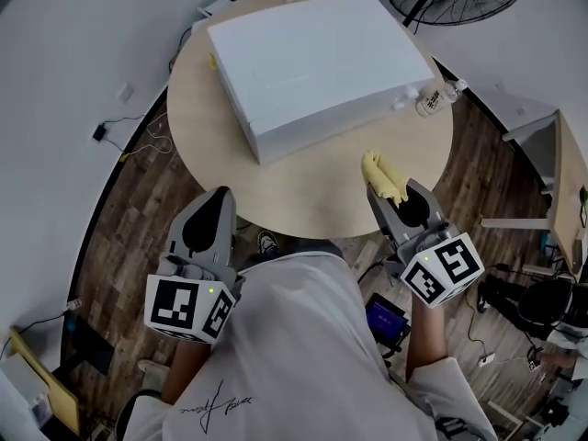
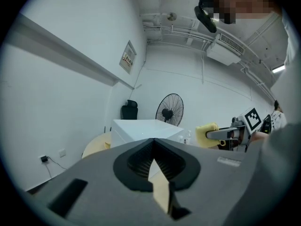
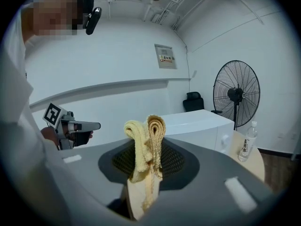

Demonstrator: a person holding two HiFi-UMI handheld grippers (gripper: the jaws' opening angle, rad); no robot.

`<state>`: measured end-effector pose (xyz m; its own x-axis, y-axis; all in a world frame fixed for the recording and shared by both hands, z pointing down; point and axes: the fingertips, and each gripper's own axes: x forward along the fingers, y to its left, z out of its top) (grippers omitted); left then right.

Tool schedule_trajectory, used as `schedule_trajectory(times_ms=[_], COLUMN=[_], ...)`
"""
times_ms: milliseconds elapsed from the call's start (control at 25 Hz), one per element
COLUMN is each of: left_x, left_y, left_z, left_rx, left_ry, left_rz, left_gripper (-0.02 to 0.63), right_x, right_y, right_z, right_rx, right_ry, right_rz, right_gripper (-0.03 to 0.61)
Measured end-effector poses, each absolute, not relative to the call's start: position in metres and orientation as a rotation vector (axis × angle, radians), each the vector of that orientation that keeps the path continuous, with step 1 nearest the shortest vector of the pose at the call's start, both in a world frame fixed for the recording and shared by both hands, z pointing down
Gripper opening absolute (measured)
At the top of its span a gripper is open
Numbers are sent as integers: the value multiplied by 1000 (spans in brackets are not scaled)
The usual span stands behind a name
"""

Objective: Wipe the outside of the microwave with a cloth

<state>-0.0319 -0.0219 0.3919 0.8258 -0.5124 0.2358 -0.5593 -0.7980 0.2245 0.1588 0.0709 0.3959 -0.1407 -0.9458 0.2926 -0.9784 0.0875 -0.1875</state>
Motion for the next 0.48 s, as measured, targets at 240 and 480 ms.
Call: schedule_trajectory(times_ms=[240, 480], left_x=[-29, -23], left_y=[-24, -27], left_z=[390, 388], left_rx=[2733, 2740], left_ry=[-796, -772], left_rz=[231, 230], left_gripper=[-12, -11], right_x=[154, 150], right_y=[66, 62], right_z=[397, 401], right_rx=[1979, 1944], right_ry=[-2219, -2187], right_rz=[500, 488], right_gripper=[123, 123])
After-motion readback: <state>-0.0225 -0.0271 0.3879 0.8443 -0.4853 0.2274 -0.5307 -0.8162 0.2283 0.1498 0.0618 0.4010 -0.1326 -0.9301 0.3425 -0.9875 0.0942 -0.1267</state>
